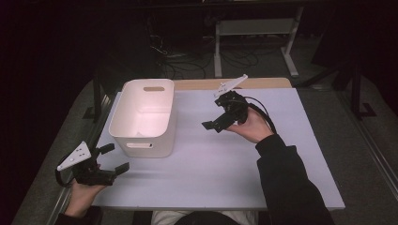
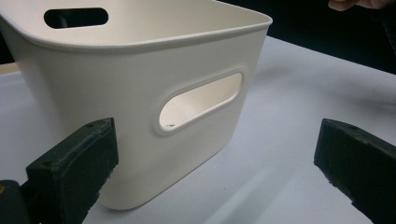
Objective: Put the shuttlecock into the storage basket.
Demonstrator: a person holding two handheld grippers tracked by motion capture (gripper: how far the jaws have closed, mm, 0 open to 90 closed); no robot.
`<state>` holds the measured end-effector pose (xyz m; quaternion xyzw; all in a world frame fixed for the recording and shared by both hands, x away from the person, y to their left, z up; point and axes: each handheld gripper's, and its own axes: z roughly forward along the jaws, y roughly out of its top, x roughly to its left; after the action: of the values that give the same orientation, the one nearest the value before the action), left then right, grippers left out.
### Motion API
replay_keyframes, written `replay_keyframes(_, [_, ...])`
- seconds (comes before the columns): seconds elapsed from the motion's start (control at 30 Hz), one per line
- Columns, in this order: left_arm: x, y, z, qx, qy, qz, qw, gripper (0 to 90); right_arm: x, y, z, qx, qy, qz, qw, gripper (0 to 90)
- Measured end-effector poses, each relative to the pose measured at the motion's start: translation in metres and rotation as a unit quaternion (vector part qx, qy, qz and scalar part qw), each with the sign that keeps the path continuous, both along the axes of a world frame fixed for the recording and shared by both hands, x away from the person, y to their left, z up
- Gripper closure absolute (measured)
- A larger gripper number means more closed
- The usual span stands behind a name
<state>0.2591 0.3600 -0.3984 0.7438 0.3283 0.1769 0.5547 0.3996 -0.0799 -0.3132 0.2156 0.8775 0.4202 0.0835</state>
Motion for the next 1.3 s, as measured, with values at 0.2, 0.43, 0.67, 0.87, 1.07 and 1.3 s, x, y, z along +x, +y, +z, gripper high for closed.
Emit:
replay_keyframes(0.2, [0.000,0.000,0.000,0.000,0.000,0.000,1.0000,0.0,-0.001,-0.012,-0.003,0.008,0.002,-0.009,0.9999,0.0])
replay_keyframes(0.43, [0.000,0.000,0.000,0.000,0.000,0.002,1.0000,0.0,-0.004,-0.021,-0.006,0.011,0.003,-0.014,0.9998,0.0])
replay_keyframes(0.67, [0.000,0.000,0.000,0.000,0.000,0.001,1.0000,0.0,-0.007,-0.035,-0.010,0.017,0.005,-0.026,0.9995,0.0])
replay_keyframes(0.87, [0.000,0.000,0.000,0.000,0.000,0.001,1.0000,0.0,-0.010,-0.046,-0.014,0.025,0.007,-0.035,0.9990,0.0])
replay_keyframes(1.07, [0.000,0.000,0.000,-0.001,0.000,0.001,1.0000,0.0,-0.013,-0.054,-0.020,0.020,0.011,-0.041,0.9989,0.0])
replay_keyframes(1.3, [0.000,0.000,0.000,0.000,0.000,0.002,1.0000,0.0,-0.017,-0.069,-0.027,0.027,0.016,-0.053,0.9981,0.0])
